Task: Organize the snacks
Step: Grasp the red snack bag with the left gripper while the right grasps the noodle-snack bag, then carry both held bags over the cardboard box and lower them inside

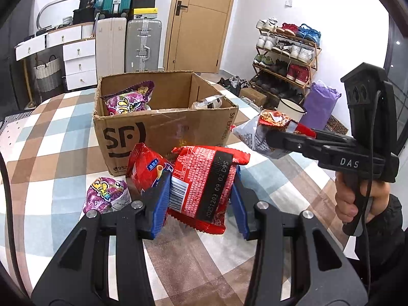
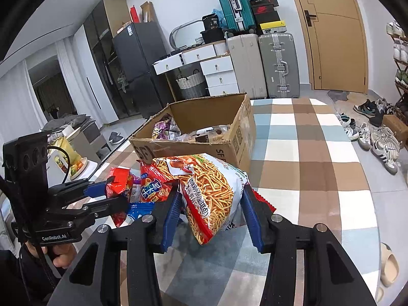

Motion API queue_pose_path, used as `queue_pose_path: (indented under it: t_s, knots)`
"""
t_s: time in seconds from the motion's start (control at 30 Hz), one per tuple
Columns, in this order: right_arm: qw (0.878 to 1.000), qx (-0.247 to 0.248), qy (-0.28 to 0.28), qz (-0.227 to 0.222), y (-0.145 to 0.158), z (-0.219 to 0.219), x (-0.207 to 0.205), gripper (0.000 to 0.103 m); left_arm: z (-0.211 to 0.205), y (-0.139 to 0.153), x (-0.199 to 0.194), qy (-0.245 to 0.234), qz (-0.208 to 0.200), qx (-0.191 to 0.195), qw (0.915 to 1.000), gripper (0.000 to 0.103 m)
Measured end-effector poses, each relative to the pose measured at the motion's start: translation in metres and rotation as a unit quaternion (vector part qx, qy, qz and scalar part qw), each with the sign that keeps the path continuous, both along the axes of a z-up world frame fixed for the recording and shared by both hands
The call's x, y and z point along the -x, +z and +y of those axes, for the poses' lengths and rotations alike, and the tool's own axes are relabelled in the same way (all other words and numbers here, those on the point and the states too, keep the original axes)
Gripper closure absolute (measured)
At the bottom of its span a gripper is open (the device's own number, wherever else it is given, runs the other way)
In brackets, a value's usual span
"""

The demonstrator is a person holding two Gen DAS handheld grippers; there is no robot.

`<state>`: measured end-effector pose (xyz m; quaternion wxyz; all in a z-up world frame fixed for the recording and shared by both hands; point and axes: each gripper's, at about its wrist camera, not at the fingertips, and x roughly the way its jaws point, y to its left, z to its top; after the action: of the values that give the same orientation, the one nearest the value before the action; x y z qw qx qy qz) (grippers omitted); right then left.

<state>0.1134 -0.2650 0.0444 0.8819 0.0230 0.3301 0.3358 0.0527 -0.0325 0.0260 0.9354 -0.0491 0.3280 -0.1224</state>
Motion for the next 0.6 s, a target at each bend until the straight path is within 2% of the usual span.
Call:
queue_pose_path:
  t_s: [0.6]
  knots:
    - [1.0, -0.012, 0.004, -0.021, 0.019, -0.002, 0.012, 0.056, 0.019, 0.034, 0.012, 0.03, -0.027, 0.008, 0.9992, 0.061]
